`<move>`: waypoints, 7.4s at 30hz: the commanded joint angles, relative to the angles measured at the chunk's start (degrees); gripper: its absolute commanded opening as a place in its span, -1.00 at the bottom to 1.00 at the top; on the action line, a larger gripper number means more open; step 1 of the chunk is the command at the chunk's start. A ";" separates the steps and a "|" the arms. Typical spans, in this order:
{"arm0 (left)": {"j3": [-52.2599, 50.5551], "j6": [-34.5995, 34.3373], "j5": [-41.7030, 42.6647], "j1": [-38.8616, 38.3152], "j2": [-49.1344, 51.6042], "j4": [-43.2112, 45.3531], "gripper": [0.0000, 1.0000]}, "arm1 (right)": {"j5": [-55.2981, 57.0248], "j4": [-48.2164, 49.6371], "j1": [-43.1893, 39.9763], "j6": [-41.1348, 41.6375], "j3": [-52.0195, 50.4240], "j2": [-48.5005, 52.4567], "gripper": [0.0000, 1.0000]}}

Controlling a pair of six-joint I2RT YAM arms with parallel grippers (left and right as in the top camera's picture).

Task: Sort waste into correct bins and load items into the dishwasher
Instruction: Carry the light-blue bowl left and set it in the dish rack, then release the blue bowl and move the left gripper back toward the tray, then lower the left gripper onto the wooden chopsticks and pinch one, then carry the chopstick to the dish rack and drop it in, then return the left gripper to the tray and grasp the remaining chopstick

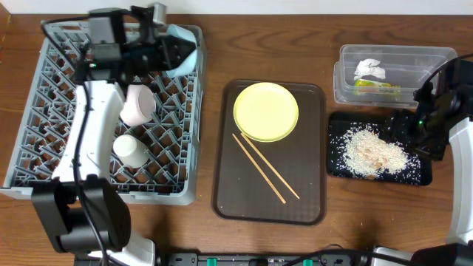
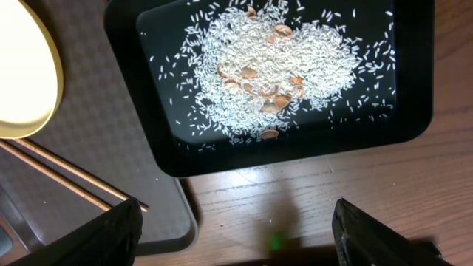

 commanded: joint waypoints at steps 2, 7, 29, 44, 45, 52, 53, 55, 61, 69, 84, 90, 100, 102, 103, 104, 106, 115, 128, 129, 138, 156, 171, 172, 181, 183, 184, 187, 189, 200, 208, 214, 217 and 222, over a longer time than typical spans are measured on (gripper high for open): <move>0.76 -9.88 15.04 4.68 4.85 4.79 -0.85 | 0.04 -0.09 -0.39 0.76 0.94 0.13 0.60; 0.76 -16.24 15.26 7.93 9.90 8.35 -0.85 | 0.07 -0.31 -0.39 0.74 0.94 0.13 0.60; 0.76 -32.85 21.64 13.25 22.82 25.14 -0.83 | 0.07 -0.42 -0.39 0.76 0.94 0.13 0.60; 0.76 -32.17 18.99 17.70 22.80 25.20 0.49 | 0.07 -1.03 -0.39 0.76 0.94 0.13 0.60; 0.76 -32.17 18.80 18.14 22.77 25.22 0.52 | 0.07 -1.09 -0.39 0.76 0.94 0.13 0.60; 0.76 -32.20 16.90 21.64 21.88 25.86 0.65 | 0.07 -1.16 -0.39 0.76 0.94 0.13 0.60; 0.76 -32.20 16.83 22.18 21.57 25.83 0.68 | 0.07 -1.16 -0.39 0.76 0.94 0.13 0.60; 0.76 -32.20 16.87 22.99 21.00 25.79 0.71 | 0.07 -1.16 -0.39 0.76 0.94 0.13 0.59; 0.76 -32.11 16.81 23.78 16.37 25.77 0.77 | 0.09 -1.11 -0.39 0.74 0.94 0.13 0.60; 0.76 -17.33 -2.99 19.87 3.13 2.34 0.80 | 0.09 -1.09 -0.39 0.74 0.94 0.13 0.61; 0.70 -17.05 -48.48 -11.72 -12.04 -41.16 0.82 | 0.09 -0.92 -0.39 0.55 0.94 0.13 0.61; 0.59 -21.66 -48.04 -24.33 -11.39 -41.68 0.83 | 0.09 -0.94 -0.39 0.55 0.94 0.13 0.62; -0.63 -33.88 -54.14 -39.43 -5.95 -40.94 0.82 | 0.07 -1.01 -0.39 0.55 0.94 0.13 0.62; -1.16 -37.88 -54.27 -41.79 -3.78 -40.92 0.83 | 0.07 -1.07 -0.39 0.55 0.94 0.13 0.62; -1.31 -39.04 -54.34 -42.62 -2.89 -40.92 0.83 | 0.07 -1.09 -0.39 0.55 0.94 0.13 0.62; -1.40 -40.48 -54.31 -43.78 -1.29 -40.92 0.83 | 0.07 -1.11 -0.39 0.55 0.94 0.13 0.62; -1.40 -42.40 -54.29 -45.44 1.60 -40.92 0.83 | 0.07 -1.11 -0.39 0.55 0.94 0.13 0.62; -1.46 -46.99 -51.49 -48.76 14.08 -40.92 0.74 | 0.09 -1.11 -0.39 0.55 0.94 0.13 0.62; -7.91 -41.05 -46.58 -48.81 16.81 -31.43 0.62 | 0.09 -1.07 -0.39 0.52 0.94 0.13 0.63; -8.63 -40.87 -46.14 -48.81 16.81 -30.38 0.62 | 0.09 -1.07 -0.39 0.52 0.94 0.13 0.63; -12.63 -40.92 -45.66 -48.78 16.81 -27.74 0.21 | 0.07 -1.09 -0.39 0.55 0.94 0.13 0.63; -12.76 -40.92 -45.66 -48.13 16.81 -27.80 -0.63 | 0.07 -1.16 -0.39 0.55 0.94 0.13 0.62; -12.72 -37.57 -48.83 -42.40 13.14 -28.89 -0.85 | -0.13 -1.18 -0.39 0.55 0.94 0.13 0.62; -12.72 -36.79 -50.03 -42.16 11.93 -29.14 -0.85 | -0.13 -1.18 -0.39 0.55 0.94 0.13 0.62; -12.59 -18.14 -54.82 -41.44 -2.80 -29.38 -0.85 | -0.13 -1.16 -0.39 0.55 0.94 0.13 0.62; -12.59 -13.88 -54.82 -40.44 -6.23 -29.40 -0.85 | -0.13 -1.16 -0.39 0.55 0.94 0.13 0.62; -12.59 -11.61 -54.84 -39.69 -7.87 -29.51 -0.85 | -0.13 -1.16 -0.39 0.55 0.94 0.13 0.62; -12.59 -5.66 -56.15 -36.44 -12.63 -29.86 -0.85 | -0.13 -1.16 -0.39 0.55 0.94 0.13 0.62; -12.59 -3.48 -58.73 -33.79 -15.17 -29.97 -0.85 | -0.17 -1.16 -0.39 0.55 0.94 0.13 0.62; -12.59 6.73 -60.28 -18.67 -17.22 -27.98 -0.85 | -0.33 -1.14 -0.39 0.55 0.94 0.13 0.62; -12.59 7.32 -60.08 -16.63 -9.73 -26.93 -0.85 | -0.33 -1.14 -0.39 0.55 0.94 0.13 0.62; -12.59 7.30 -60.08 -16.63 -5.40 -26.91 -0.78 | -0.33 -1.11 -0.39 0.55 0.94 0.13 0.62; -12.59 7.30 -60.08 -16.63 -4.61 -26.91 -0.67 | -0.33 -1.14 -0.39 0.55 0.94 0.13 0.62; -12.57 7.28 -60.02 -16.65 -5.31 -26.99 -0.23 | -0.33 -1.14 -0.39 0.55 0.94 0.13 0.62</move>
